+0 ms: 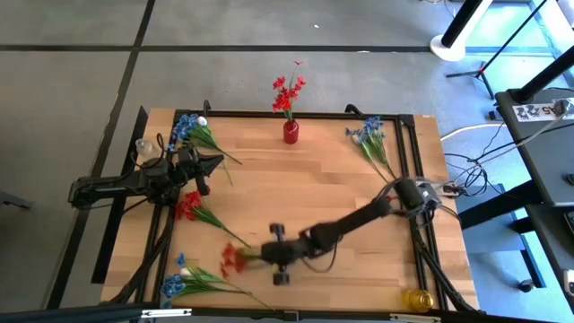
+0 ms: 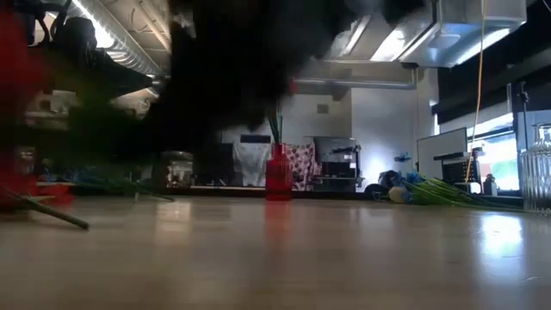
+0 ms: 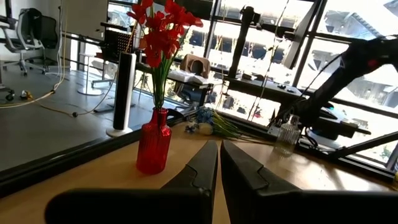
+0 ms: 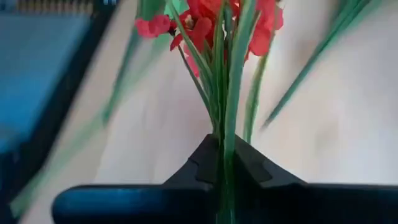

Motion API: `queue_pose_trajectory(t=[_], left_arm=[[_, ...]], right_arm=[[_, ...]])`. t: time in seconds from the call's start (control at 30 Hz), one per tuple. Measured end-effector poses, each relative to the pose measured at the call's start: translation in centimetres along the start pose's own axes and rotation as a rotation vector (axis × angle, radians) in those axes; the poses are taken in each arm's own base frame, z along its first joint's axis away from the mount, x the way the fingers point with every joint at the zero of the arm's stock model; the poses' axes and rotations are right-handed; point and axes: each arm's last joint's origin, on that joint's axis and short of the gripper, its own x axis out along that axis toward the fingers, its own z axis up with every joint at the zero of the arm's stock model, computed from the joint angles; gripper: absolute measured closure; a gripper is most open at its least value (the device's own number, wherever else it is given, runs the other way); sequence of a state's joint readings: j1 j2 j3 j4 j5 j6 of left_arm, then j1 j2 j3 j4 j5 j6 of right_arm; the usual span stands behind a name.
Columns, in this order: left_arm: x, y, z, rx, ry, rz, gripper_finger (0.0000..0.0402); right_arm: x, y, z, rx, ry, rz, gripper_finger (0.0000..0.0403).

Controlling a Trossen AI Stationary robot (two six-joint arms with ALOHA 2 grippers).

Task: Sort flowers into vase by color
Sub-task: Put the bottom red flowers into the red vase

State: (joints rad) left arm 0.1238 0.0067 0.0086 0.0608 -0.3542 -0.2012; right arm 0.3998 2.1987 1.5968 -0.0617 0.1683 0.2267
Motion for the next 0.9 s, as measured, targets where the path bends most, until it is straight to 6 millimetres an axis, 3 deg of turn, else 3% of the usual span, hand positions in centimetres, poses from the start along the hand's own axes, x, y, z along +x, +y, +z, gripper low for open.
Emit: queue_pose_trajectory(t=[0.13,0.27,0.33,0.43,0.63,0.77,0.9], left_arm=[[0.0,0.0,0.0,0.0,0.0,0.0,0.0383],[0.0,0.0,0.0,0.0,0.0,0.0,0.0383],[0.0,0.0,0.0,0.0,0.0,0.0,0.0383],[0.0,0.0,0.0,0.0,0.0,0.0,0.0383],[0.0,0.0,0.0,0.0,0.0,0.0,0.0383],[0.0,0.0,0.0,0.0,0.0,0.0,0.0383],[0.0,0.0,0.0,0.0,0.0,0.0,0.0383]], right_arm=[[-3.4,-4.2,4.4,-0.08,-0.123,-0.064,0.039],[-6.9,-10.0,5.7,-0.086,-0.176,-0.121,0.0392],[-9.1,-13.1,5.8,-0.051,-0.292,-0.115,0.0393],[-12.9,-17.4,4.7,0.0,-0.508,-0.114,0.0396],[-19.8,-23.2,-0.9,0.036,-0.901,-0.248,0.0398],[-22.3,-27.1,-3.2,0.093,-1.08,-0.316,0.0396],[-23.1,-30.8,-3.5,0.051,-1.075,-0.337,0.0398]])
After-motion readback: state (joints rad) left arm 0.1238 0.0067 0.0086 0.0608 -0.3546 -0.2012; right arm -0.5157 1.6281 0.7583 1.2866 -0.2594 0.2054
